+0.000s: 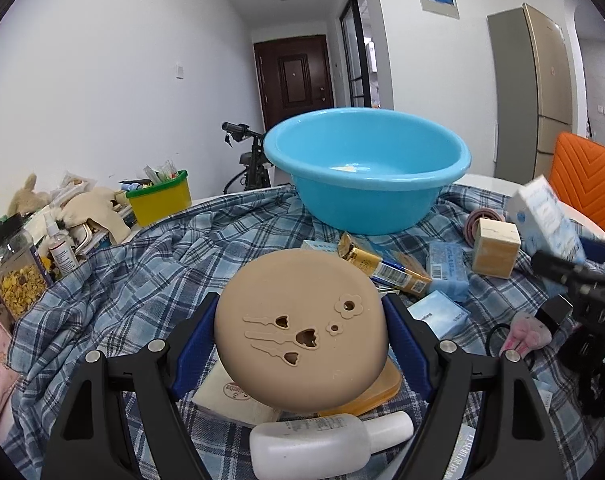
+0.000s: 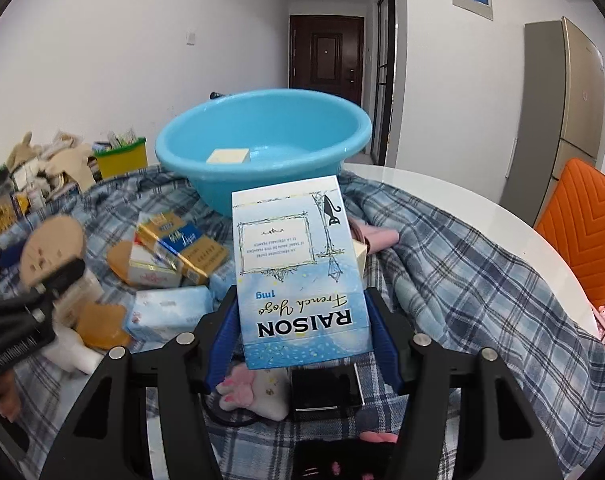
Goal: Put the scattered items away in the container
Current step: 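Lift the tan disc with the left tool while the right tool lifts the RAISON box over the basin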
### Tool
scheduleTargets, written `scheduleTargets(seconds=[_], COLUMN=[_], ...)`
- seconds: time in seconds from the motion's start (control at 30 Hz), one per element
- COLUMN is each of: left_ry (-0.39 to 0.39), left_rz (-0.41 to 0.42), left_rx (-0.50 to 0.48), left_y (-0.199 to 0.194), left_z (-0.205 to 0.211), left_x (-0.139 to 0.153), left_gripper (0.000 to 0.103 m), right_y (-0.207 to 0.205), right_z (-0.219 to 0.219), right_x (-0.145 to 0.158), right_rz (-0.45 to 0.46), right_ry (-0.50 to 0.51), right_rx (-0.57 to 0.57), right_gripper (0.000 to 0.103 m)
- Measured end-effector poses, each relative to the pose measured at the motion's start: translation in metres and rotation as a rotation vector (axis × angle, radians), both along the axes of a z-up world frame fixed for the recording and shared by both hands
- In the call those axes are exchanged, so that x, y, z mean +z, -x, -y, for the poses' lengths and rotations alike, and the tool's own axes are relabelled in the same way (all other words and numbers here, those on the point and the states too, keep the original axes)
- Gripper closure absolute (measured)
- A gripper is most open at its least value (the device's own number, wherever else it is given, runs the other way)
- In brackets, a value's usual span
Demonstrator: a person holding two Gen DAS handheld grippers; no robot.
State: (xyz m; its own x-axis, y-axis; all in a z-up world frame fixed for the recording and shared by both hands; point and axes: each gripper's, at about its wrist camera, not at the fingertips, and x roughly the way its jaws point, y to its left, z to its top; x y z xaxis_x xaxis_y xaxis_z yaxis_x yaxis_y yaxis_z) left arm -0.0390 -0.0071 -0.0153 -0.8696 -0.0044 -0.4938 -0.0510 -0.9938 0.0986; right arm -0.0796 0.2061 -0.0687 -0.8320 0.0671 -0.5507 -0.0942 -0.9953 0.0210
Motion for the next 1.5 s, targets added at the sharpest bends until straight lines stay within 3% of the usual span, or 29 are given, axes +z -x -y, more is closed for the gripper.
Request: scheduleTargets(seconds=[0.47,0.8,0.93,1.2,1.37,1.5], left_ry=[-0.073,-0.05,-0.027,-0.08,-0.13,-0.122], left_rz=[-0.013,-0.098,-0.11,-0.071,-0.037,-0.003], left_rx=[0.011,-0.022,-0.034,-0.053,-0.103,-0.124], left_y=[0.024,0.033,0.035,0.053,0.077,0.109], left_z=[-0.009,-0.028,-0.035,-0.037,-0.035,-0.035], left_x=[0.087,0.159,0.167,0.163,0.161,0.156], left_gripper=[0.021,0.021,0.021,0.021,0.021,0.021], right_y=[0.01,0.014,0.017,0.033,0.049,0.07], right_z=[-0.005,-0.004,-0.001,0.001,-0.006,-0.012], right_x=[0.076,0.13,0.141,0.141,0.142,0.141], right_rz=[-0.094,-0.171,-0.184,-0.177,-0.182,-0.185], right_ry=[-0.011,-0.022,-0.029,-0.023,-0.009,-0.023], right_rx=[-0.011,0.005,0.017,0.039,0.059,0.069], right_gripper=[0.045,0.045,0.045,0.045,0.045,0.045])
